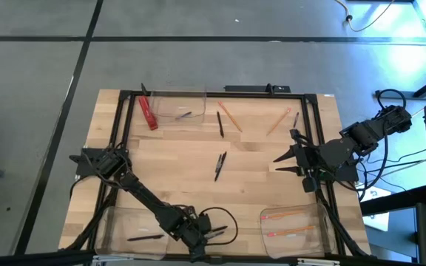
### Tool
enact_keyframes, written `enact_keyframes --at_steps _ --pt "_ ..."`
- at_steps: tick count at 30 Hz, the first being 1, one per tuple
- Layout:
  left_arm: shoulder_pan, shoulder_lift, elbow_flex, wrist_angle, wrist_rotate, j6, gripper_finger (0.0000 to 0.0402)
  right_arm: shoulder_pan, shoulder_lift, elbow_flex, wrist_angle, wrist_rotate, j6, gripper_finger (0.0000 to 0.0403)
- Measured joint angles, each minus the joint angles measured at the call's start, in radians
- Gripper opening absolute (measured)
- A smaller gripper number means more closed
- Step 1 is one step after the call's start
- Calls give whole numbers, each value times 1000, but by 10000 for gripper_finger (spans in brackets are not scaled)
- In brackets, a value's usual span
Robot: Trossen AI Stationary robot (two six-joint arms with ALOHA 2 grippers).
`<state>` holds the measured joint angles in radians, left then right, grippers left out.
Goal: Sort crayons/erasers/pens/pencils in bins
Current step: Put the black pen into the bottom left transparent bin
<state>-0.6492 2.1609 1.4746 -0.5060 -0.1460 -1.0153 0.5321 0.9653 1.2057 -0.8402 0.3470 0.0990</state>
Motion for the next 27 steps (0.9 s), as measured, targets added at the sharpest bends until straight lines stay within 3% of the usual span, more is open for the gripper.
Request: enact_keyframes --at_steps 21,27 --pt "55 -77 -2 -78 45 4 0 0 0 0 3 0 -1 115" --pt "74 -77 0 -80 122 4 1 0 0 0 3 0 0 115"
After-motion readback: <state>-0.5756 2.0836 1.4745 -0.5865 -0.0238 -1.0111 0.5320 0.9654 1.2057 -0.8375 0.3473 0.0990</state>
